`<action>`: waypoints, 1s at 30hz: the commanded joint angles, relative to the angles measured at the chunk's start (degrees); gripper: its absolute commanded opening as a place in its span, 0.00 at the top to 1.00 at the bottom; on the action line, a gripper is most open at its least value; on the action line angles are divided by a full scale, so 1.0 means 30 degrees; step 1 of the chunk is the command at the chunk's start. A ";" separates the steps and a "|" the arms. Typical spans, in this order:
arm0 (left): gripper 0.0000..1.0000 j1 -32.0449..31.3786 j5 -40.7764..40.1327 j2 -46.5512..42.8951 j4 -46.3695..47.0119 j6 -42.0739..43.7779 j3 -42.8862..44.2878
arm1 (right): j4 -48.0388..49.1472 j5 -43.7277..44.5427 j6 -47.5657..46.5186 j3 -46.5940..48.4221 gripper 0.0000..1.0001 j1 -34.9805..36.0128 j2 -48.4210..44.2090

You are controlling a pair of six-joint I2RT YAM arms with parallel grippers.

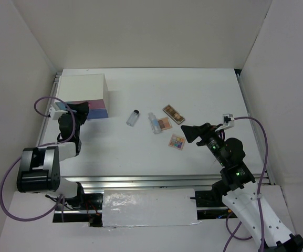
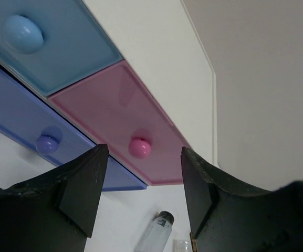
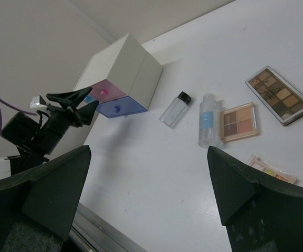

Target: Organize the makeup

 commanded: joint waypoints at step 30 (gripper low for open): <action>0.44 0.0248 0.1544 0.2206 0.0921 0.0910 0.1665 | 0.1223 -0.0452 -0.0308 0.0102 0.00 0.0028 0.0830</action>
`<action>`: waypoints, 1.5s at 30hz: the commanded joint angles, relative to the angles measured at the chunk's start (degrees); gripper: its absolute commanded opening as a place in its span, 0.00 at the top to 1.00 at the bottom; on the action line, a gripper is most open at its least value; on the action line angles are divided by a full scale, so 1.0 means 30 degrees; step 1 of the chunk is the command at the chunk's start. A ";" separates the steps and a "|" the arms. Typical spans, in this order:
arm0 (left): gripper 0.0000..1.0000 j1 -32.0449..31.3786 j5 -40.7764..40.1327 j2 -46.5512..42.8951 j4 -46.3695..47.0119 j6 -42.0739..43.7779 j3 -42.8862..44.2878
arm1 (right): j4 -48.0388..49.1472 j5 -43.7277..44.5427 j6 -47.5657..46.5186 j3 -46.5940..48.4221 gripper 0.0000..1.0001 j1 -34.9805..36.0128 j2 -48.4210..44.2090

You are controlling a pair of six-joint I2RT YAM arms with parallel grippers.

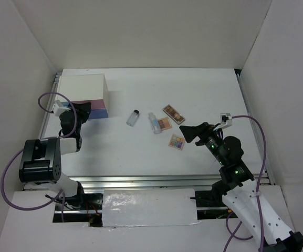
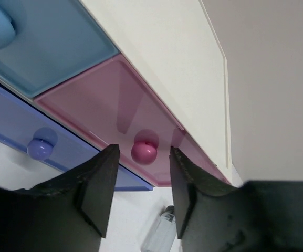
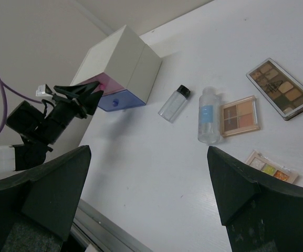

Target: Organize the makeup

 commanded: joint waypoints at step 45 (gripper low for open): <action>0.82 0.0117 0.0497 -0.3911 0.1654 0.0466 -0.4325 | 0.0865 -0.0154 -0.0257 0.0132 0.00 0.0028 -0.0104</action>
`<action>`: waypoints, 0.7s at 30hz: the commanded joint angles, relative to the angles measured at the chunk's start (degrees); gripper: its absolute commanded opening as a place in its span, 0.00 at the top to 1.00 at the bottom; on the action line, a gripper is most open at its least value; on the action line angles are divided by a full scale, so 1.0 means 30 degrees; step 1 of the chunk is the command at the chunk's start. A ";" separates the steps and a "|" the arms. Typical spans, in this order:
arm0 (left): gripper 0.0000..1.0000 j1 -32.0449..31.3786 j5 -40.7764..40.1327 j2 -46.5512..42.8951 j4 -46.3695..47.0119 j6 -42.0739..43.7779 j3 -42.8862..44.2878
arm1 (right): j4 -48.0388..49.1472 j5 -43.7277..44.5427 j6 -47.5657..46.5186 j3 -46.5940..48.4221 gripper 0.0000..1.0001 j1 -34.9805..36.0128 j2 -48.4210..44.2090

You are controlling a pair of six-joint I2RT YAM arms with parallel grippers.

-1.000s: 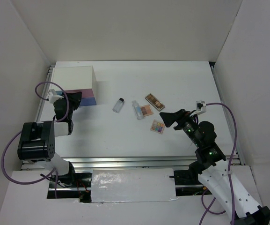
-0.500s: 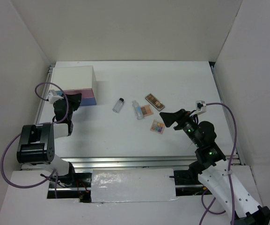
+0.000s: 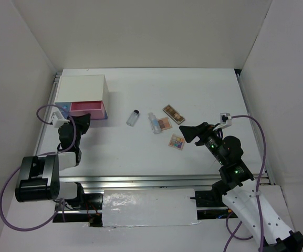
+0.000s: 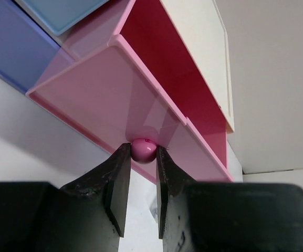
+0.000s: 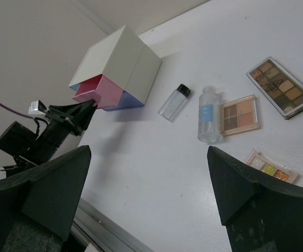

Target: Organize the makeup

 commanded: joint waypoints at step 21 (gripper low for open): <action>0.65 0.0066 -0.0291 -0.5760 -0.1669 0.0576 -0.3576 | 0.0931 -0.0286 -0.0198 0.0161 0.00 0.0028 -0.0191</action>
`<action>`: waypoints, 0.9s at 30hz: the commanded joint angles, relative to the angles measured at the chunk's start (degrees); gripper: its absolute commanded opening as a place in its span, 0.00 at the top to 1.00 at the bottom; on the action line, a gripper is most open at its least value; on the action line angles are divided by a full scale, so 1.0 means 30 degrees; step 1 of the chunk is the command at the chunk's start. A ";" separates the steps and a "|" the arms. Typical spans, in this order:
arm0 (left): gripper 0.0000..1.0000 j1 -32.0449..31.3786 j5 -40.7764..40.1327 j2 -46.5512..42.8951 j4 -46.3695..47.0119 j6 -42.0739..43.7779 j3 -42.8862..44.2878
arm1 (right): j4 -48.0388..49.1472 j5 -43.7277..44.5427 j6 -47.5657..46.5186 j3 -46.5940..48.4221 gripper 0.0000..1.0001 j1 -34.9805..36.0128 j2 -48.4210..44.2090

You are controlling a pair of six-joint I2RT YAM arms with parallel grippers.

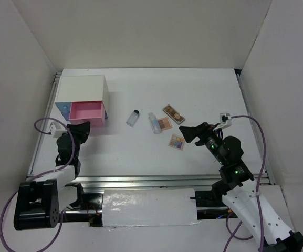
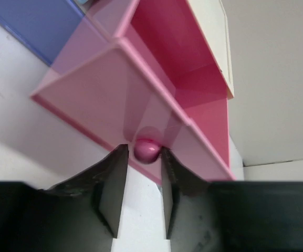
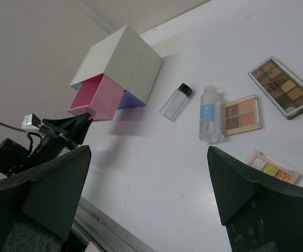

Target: Organize the makeup

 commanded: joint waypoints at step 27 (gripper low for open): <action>0.00 -1.9207 -1.6081 0.1192 -2.3330 0.2578 1.3522 | -0.0599 0.2217 0.0497 0.0572 0.00 0.0028 -0.0232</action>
